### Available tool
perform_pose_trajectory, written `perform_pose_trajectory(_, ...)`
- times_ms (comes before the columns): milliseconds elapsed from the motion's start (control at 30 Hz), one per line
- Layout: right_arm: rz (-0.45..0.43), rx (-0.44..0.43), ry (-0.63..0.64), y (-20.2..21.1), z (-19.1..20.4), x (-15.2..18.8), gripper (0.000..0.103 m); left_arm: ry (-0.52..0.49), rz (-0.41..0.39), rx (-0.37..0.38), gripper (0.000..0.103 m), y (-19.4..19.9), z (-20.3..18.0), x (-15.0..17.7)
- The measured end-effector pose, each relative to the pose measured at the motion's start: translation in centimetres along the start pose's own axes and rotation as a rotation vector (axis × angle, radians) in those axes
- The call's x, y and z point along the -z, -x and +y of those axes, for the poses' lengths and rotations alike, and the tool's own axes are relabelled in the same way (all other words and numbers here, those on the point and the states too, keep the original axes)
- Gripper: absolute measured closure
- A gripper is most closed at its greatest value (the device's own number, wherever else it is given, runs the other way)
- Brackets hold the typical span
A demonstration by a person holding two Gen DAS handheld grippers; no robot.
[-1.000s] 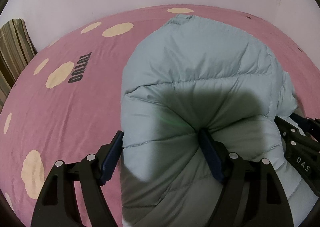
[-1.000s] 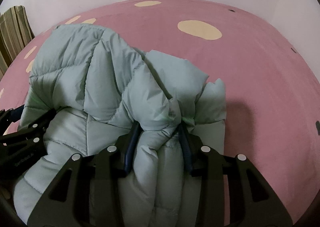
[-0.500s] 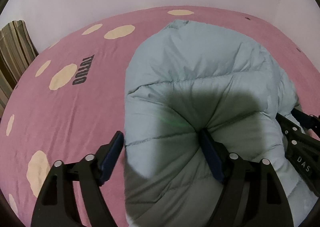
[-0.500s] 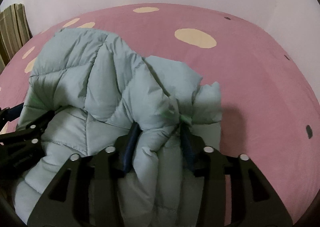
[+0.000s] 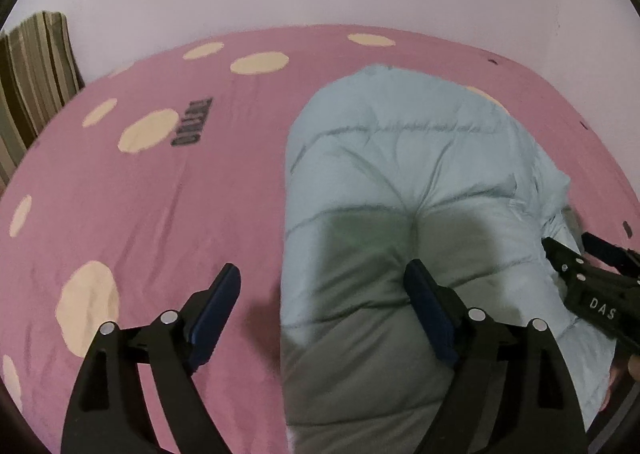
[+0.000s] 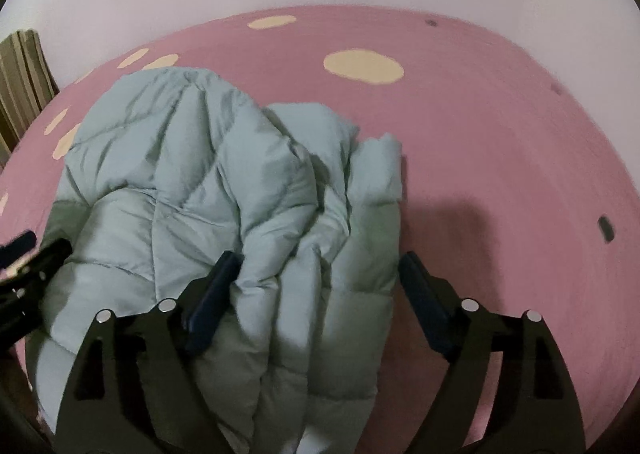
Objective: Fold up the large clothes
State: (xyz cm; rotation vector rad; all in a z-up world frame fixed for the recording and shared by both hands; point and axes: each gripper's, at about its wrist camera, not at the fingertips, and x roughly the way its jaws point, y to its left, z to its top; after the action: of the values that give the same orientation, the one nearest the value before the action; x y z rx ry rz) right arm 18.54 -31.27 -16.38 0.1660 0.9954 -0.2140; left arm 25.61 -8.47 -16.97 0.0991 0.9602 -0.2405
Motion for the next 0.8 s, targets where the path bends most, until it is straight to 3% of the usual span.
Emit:
perform_pose_trajectory(167,0.046,-0.055,-0.041,-1.3,-0.6,0.3,0.02,-0.007,0.013,0.002,0.019,-1.0,-0.5,0.3)
perform_pose_trajectory(333,0.09,-0.164,-0.136,-2.9,-2.0,0.9,0.02,0.03,0.031,0.035,0.017,-1.8,0.3,0.5)
perform_pose_trajectory(567,0.089,-0.21,-0.087,-2.8,-0.2,0.6,0.056,0.041,0.027,0.022,0.016,-1.8,0.3,0.7)
perform_pose_trajectory(800,0.071,-0.192,-0.026,-2.4,2.0,0.6,0.068,0.052,0.021,0.013,0.017,-1.7,0.3,0.9)
